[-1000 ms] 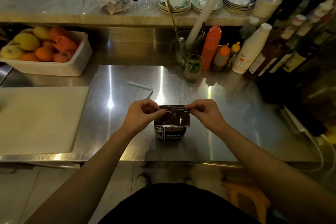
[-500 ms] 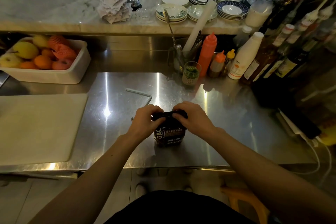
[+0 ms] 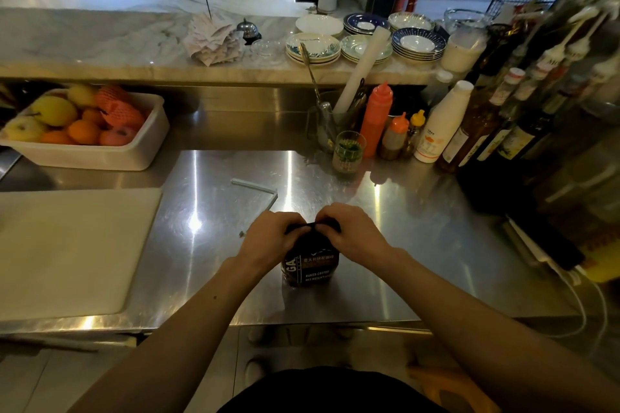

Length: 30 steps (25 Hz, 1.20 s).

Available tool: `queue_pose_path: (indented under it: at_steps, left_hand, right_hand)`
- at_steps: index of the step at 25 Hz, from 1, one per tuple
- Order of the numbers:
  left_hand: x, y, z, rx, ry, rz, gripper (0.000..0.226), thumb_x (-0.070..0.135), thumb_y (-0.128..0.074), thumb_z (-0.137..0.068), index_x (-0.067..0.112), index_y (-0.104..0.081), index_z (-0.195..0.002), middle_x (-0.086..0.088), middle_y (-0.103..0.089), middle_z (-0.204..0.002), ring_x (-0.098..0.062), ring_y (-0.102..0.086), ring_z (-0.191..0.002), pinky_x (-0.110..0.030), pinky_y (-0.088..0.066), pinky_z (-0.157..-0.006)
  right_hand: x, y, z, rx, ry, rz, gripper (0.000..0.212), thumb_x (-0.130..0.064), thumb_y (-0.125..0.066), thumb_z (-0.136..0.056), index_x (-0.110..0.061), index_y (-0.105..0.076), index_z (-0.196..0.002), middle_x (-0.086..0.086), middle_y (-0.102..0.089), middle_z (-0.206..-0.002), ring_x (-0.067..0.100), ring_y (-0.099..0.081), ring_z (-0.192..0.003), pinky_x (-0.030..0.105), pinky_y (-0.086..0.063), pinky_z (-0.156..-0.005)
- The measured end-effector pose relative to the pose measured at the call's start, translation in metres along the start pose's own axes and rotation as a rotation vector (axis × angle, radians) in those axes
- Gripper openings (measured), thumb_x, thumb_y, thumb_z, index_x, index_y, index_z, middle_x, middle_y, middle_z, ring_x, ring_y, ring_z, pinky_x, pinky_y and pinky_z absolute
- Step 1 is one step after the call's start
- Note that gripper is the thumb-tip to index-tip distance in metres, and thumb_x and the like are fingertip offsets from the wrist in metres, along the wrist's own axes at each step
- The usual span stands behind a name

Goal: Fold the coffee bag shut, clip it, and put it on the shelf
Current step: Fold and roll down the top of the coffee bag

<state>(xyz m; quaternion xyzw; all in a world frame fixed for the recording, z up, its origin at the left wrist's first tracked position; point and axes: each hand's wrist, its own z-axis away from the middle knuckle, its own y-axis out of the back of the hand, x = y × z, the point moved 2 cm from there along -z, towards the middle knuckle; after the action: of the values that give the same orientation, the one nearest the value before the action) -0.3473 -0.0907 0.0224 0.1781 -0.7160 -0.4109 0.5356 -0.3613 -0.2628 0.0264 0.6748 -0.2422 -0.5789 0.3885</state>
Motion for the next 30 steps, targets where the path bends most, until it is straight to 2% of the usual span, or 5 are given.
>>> queue_pose_path:
  at_steps: [7,12,17,24,30]
  left_hand:
    - [0.002,-0.007,0.003,0.116,0.105,-0.092,0.021,0.037,-0.061,-0.091,0.022,-0.075,-0.093,-0.001,-0.072,-0.081,-0.015,-0.057,-0.082,-0.028,-0.045,-0.067]
    - [0.006,-0.010,0.016,0.297,0.357,0.134,0.021,0.039,-0.068,-0.086,0.019,-0.075,-0.089,0.006,-0.068,-0.080,-0.004,-0.055,-0.072,-0.017,-0.042,-0.065]
    - [0.005,-0.016,0.017,0.282,0.399,0.186,0.018,0.034,-0.067,-0.087,0.017,-0.071,-0.090,0.008,-0.063,-0.081,-0.011,-0.062,-0.079,-0.026,-0.048,-0.072]
    - [0.002,-0.020,0.017,0.255,0.378,0.549,0.006,0.013,-0.068,-0.087,0.014,-0.072,-0.091,0.007,-0.070,-0.086,-0.004,-0.065,-0.088,-0.020,-0.051,-0.078]
    - [0.000,-0.020,0.017,0.265,0.370,0.604,0.007,0.010,-0.069,-0.086,0.014,-0.073,-0.090,0.005,-0.070,-0.085,-0.005,-0.066,-0.087,-0.018,-0.052,-0.075]
  right_hand:
    - [-0.002,-0.009,-0.001,0.093,-0.090,0.126,0.012,-0.019,-0.052,-0.093,-0.020,-0.064,-0.089,-0.002,-0.060,-0.088,0.016,-0.052,-0.087,0.036,-0.052,-0.073]
    - [-0.006,-0.018,-0.003,0.138,-0.232,0.149,0.010,-0.032,-0.052,-0.095,-0.028,-0.061,-0.098,0.001,-0.049,-0.098,0.020,-0.052,-0.090,0.033,-0.053,-0.075]
    - [-0.006,-0.020,0.007,0.074,-0.367,0.266,0.027,-0.047,-0.036,-0.099,-0.027,-0.055,-0.103,0.004,-0.054,-0.097,0.025,-0.059,-0.083,0.038,-0.051,-0.077]
    - [0.003,-0.019,0.010,0.127,-0.410,-0.284,0.011,-0.028,-0.064,-0.089,-0.020,-0.061,-0.096,0.001,-0.067,-0.095,0.019,-0.064,-0.090,0.041,-0.056,-0.085]
    - [0.014,-0.023,0.023,0.160,-0.542,-0.482,0.042,-0.039,-0.074,-0.080,-0.021,-0.051,-0.110,0.006,-0.061,-0.111,0.023,-0.062,-0.100,0.043,-0.058,-0.085]
